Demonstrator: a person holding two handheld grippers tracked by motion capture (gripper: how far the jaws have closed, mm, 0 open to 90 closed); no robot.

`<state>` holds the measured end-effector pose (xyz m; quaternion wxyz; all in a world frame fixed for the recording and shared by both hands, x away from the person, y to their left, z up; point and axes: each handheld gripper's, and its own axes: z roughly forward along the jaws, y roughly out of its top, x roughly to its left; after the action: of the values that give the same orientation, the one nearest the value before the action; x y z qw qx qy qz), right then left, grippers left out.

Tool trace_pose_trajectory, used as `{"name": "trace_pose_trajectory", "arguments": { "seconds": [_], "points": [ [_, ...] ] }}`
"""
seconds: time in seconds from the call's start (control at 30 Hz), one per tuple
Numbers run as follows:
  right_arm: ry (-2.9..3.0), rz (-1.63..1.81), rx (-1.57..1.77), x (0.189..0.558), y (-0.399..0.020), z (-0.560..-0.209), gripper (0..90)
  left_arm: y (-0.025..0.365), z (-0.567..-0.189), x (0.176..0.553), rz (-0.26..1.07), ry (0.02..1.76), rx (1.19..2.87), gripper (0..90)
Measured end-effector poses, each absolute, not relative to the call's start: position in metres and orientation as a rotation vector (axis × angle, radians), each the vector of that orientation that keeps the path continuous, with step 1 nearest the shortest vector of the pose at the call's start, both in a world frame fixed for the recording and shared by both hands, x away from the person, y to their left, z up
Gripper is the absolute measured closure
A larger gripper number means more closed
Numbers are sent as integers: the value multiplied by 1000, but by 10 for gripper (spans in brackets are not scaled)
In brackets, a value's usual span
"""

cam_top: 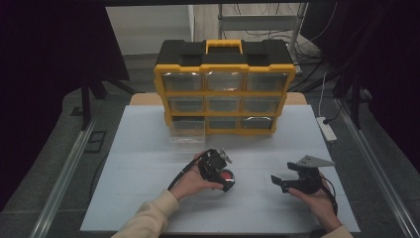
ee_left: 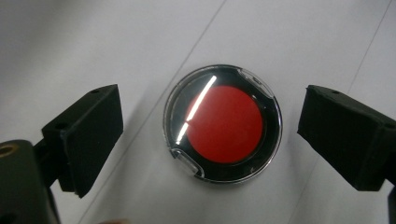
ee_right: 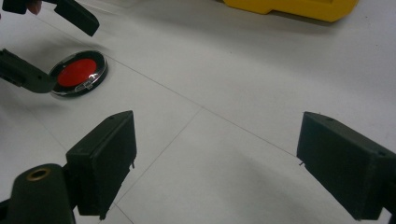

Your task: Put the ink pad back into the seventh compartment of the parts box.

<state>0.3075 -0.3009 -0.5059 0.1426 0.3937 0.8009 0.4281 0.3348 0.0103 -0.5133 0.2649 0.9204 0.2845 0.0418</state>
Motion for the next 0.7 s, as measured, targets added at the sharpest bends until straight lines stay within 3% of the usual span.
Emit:
{"name": "trace_pose_trajectory", "arguments": {
  "seconds": [0.53,0.67,0.7],
  "points": [
    [2312,1237,1132,308,-301,-506,123,3,-522,330,138,739,2546,88],
    [2313,1236,1131,308,-301,-506,123,5,-520,330,145,737,2538,226],
    [2313,1236,1131,308,-301,-506,123,7,-519,330,142,739,2531,226]
  ]
}}
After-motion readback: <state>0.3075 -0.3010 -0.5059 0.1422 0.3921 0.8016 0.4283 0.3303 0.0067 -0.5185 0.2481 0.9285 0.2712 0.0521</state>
